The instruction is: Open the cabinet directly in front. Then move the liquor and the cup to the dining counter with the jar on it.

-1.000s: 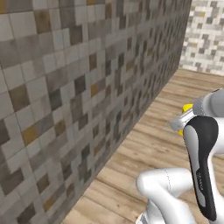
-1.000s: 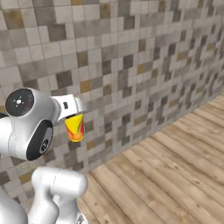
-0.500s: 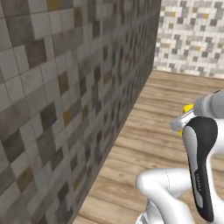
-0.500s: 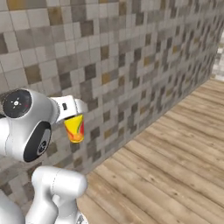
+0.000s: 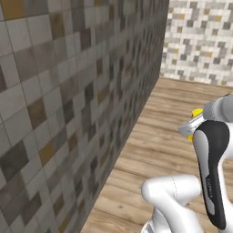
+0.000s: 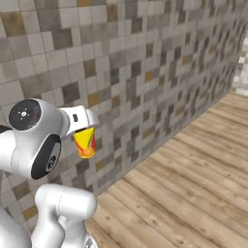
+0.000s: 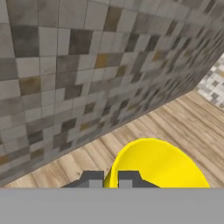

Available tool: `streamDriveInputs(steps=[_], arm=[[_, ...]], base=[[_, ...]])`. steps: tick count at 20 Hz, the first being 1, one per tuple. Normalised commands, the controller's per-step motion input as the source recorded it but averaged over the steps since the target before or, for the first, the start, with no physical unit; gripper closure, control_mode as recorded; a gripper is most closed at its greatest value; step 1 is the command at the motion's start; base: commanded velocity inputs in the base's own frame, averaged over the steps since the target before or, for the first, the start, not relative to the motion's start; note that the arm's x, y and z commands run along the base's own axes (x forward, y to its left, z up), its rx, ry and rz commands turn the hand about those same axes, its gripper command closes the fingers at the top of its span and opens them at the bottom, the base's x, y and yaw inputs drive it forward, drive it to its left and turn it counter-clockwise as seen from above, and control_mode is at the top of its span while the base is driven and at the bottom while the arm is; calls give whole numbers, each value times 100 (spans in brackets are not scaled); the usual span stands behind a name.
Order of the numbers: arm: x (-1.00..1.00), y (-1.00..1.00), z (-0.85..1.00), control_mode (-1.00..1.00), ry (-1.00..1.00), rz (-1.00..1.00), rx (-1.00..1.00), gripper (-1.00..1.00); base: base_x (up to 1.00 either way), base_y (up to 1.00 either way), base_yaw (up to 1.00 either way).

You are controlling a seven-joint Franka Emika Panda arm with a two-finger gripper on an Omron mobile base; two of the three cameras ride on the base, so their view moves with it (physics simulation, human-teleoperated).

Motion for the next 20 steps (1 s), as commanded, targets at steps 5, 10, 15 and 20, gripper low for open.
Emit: streamDriveInputs(steps=[5, 10, 15, 20], arm=[[0, 0, 0, 100, 0, 0, 0, 100], [0, 0, 0, 100, 0, 0, 0, 100], [0, 0, 0, 100, 0, 0, 0, 100], [0, 0, 0, 100, 0, 0, 0, 100]], base=[[0, -1, 0], [15, -6, -36], [20, -26, -88], [21, -25, -67]])
